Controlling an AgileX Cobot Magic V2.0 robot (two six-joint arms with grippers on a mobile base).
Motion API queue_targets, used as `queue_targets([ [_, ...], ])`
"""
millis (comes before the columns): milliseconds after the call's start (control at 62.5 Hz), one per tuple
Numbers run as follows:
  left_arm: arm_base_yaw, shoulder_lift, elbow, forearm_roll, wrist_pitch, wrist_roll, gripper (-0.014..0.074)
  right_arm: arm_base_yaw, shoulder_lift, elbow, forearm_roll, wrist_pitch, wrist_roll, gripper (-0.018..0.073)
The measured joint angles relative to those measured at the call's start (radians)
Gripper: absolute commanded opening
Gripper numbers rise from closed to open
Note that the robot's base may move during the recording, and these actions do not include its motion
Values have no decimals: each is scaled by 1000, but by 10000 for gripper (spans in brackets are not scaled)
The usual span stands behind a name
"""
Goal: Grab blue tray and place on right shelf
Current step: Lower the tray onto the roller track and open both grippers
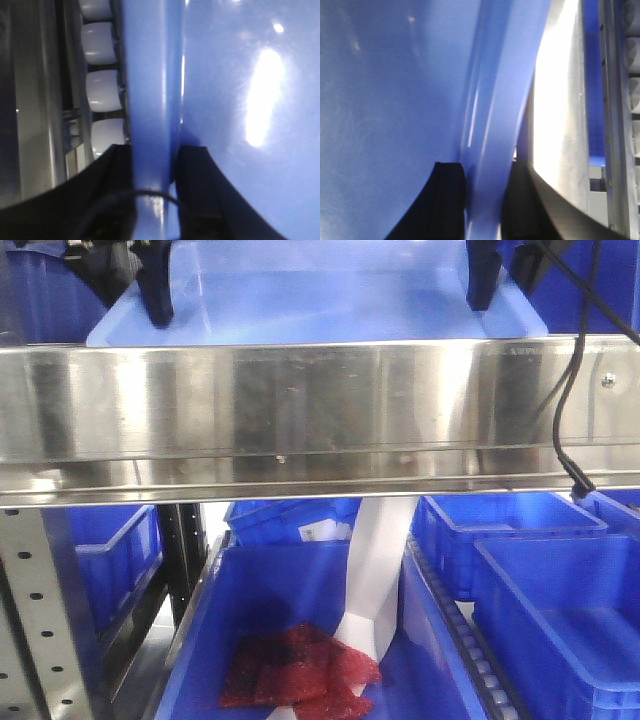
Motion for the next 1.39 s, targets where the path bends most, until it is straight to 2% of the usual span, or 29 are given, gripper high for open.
queue_targets([
  [64,0,4,0,0,0,2,381,0,0,-3,4,-5,-6,373],
  [192,0,4,-2,-25,-6,2,533,8,2,-3,27,-8,-22,643],
  [256,0,4,-4,-32,-11,2,572,12,2,-3,36,-10,-22,631],
  [528,-2,2,-41,-41,-14,26,563,14,2,-9,40,-3,-20,627],
  [656,-4,-28,-53,-41,-14,39,536,14,-11,-11,45,1,-20,557],
  [736,-4,-64,-55,-41,-14,52,477,14,-47,-11,51,3,-20,433],
  [832,-6,-121,-55,-41,-14,64,358,14,-107,-11,51,5,-20,255],
  [912,-15,-168,-55,-41,-13,77,213,14,-176,6,51,3,-20,104],
  [960,-25,-198,-55,-39,-11,91,120,14,-219,25,51,-3,-20,50],
  [1040,-45,-255,-47,-39,-9,127,-51,14,-299,77,51,-14,-20,55],
  [1264,-73,-424,98,-43,-7,177,-33,14,-543,337,51,-119,-39,55],
  [1392,-73,-543,257,-41,-76,187,-33,16,-692,521,51,-222,-67,55],
])
